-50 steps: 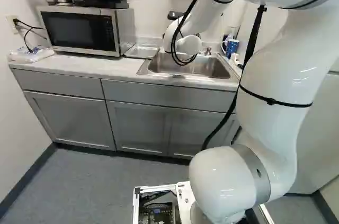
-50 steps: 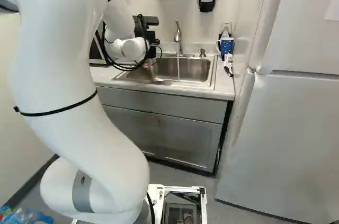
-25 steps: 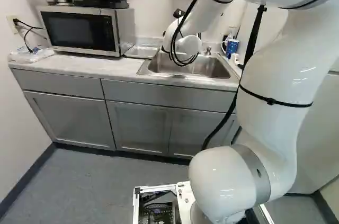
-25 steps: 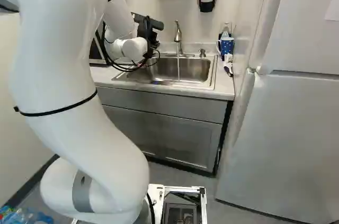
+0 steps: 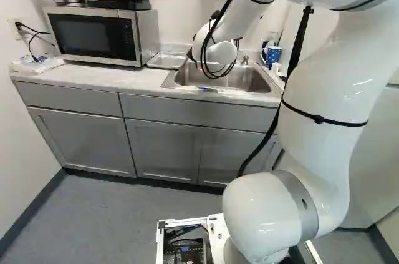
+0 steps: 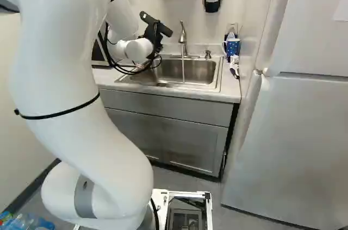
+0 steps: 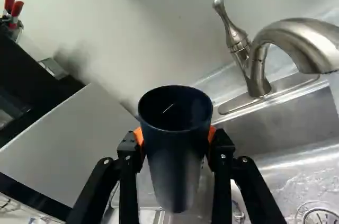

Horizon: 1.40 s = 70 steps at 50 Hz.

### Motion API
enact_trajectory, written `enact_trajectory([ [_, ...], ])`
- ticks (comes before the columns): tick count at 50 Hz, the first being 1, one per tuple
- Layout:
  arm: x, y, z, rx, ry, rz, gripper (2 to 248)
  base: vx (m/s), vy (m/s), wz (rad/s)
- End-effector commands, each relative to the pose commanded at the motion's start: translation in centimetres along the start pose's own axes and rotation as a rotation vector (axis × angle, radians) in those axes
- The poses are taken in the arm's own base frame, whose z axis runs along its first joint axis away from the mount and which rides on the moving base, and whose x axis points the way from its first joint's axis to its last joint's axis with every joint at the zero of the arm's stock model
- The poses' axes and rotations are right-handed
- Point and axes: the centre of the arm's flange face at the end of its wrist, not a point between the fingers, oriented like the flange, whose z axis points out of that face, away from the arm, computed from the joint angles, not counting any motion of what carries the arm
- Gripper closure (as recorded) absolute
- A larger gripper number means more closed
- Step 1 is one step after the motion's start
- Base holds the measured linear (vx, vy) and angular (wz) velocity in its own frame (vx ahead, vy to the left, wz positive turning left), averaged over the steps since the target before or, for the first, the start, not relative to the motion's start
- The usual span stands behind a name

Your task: Rinse the cup and place it in the tray

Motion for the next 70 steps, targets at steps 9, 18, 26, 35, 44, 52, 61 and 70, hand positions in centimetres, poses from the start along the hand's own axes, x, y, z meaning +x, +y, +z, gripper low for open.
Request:
enact_trajectory([
  [9,0.0,0.0,0.0,0.0,0.0,0.095,125,0.0,0.0,0.0],
  [18,0.0,0.0,0.0,0.0,0.0,0.189,125,0.0,0.0,0.0],
  [26,0.0,0.0,0.0,0.0,0.0,0.273,125,0.0,0.0,0.0],
  [35,0.0,0.0,0.0,0.0,0.0,0.37,125,0.0,0.0,0.0],
  [44,0.0,0.0,0.0,0.0,0.0,0.462,125,0.0,0.0,0.0],
  [52,0.0,0.0,0.0,0.0,0.0,0.546,125,0.0,0.0,0.0],
  [61,0.0,0.0,0.0,0.0,0.0,0.641,125,0.0,0.0,0.0],
  [70,0.0,0.0,0.0,0.0,0.0,0.735,125,0.0,0.0,0.0],
])
